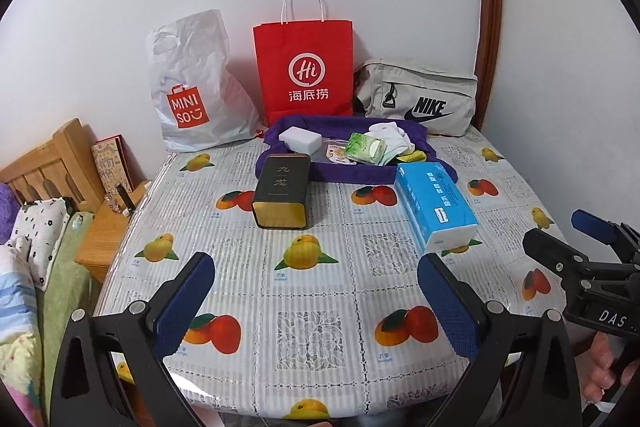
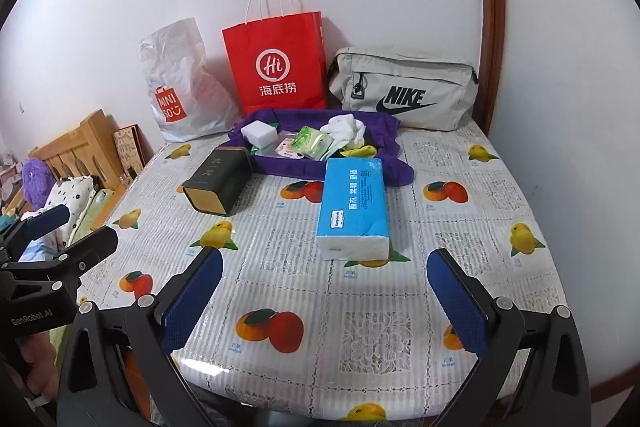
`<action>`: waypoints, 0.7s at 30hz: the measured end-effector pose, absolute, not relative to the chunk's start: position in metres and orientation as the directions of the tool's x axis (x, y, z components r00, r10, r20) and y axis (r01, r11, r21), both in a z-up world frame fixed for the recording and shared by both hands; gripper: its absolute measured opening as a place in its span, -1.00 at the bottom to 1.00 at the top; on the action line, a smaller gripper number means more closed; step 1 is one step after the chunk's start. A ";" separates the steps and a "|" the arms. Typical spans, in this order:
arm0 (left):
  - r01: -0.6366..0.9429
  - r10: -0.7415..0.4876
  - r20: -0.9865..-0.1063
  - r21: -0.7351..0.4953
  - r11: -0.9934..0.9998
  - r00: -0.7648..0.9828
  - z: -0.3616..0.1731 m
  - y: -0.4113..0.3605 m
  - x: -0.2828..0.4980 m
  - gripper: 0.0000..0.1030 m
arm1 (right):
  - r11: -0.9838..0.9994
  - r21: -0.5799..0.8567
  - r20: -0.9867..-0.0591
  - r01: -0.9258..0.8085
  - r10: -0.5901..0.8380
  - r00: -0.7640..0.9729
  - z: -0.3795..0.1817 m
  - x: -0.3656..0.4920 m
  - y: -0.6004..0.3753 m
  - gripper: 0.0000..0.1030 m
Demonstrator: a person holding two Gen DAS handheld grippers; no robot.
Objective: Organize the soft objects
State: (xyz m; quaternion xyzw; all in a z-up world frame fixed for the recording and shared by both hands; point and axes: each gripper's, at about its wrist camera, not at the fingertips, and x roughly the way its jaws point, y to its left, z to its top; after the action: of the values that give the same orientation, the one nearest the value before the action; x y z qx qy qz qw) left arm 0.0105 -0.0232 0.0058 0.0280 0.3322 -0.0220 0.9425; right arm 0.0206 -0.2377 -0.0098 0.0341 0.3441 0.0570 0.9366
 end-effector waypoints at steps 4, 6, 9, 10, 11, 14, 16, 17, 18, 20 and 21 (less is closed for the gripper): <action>0.058 -0.025 -0.628 0.032 0.998 0.777 0.005 -0.022 0.006 0.99 | 0.991 0.108 -0.635 -0.078 0.129 0.762 -0.009 0.015 -0.238 0.96; 0.057 -0.025 -0.630 0.031 0.998 0.776 0.004 -0.022 0.005 0.99 | 0.992 0.102 -0.635 -0.074 0.123 0.763 -0.009 0.013 -0.238 0.96; 0.060 -0.030 -0.629 0.027 0.998 0.777 0.004 -0.022 0.005 0.99 | 0.993 0.094 -0.634 -0.071 0.115 0.765 -0.010 0.009 -0.239 0.96; 0.062 -0.031 -0.630 0.028 0.998 0.776 0.004 -0.022 0.005 0.99 | 0.993 0.092 -0.634 -0.070 0.112 0.765 -0.010 0.008 -0.239 0.96; 0.062 -0.031 -0.629 0.028 0.998 0.776 0.003 -0.022 0.004 0.99 | 0.994 0.089 -0.635 -0.069 0.110 0.765 -0.010 0.007 -0.239 0.96; 0.060 -0.030 -0.630 0.027 0.998 0.776 0.003 -0.023 0.004 0.99 | 0.994 0.083 -0.636 -0.069 0.106 0.764 -0.011 0.005 -0.238 0.96; 0.066 -0.036 -0.629 0.024 0.998 0.777 0.004 -0.023 0.004 0.99 | 0.995 0.080 -0.637 -0.067 0.103 0.764 -0.012 0.004 -0.238 0.96; 0.070 -0.039 -0.627 0.025 0.997 0.778 0.003 -0.023 0.003 0.99 | 0.995 0.079 -0.637 -0.067 0.102 0.764 -0.012 0.003 -0.238 0.96; 0.072 -0.039 -0.627 0.027 0.997 0.778 0.003 -0.023 0.002 0.99 | 0.995 0.079 -0.637 -0.067 0.102 0.764 -0.012 0.003 -0.238 0.96; 0.071 -0.037 -0.627 0.029 0.997 0.778 0.003 -0.024 0.001 0.99 | 0.995 0.075 -0.640 -0.065 0.098 0.762 -0.012 0.002 -0.238 0.96; 0.070 -0.037 -0.627 0.029 0.997 0.779 0.003 -0.024 0.000 0.99 | 0.995 0.073 -0.641 -0.066 0.098 0.761 -0.012 0.002 -0.238 0.96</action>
State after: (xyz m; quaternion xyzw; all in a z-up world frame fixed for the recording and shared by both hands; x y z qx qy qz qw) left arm 0.0005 -0.0237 0.0026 0.0251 0.3316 -0.0284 0.9427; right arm 0.0020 -0.2375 -0.0122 0.0231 0.3427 0.0437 0.9381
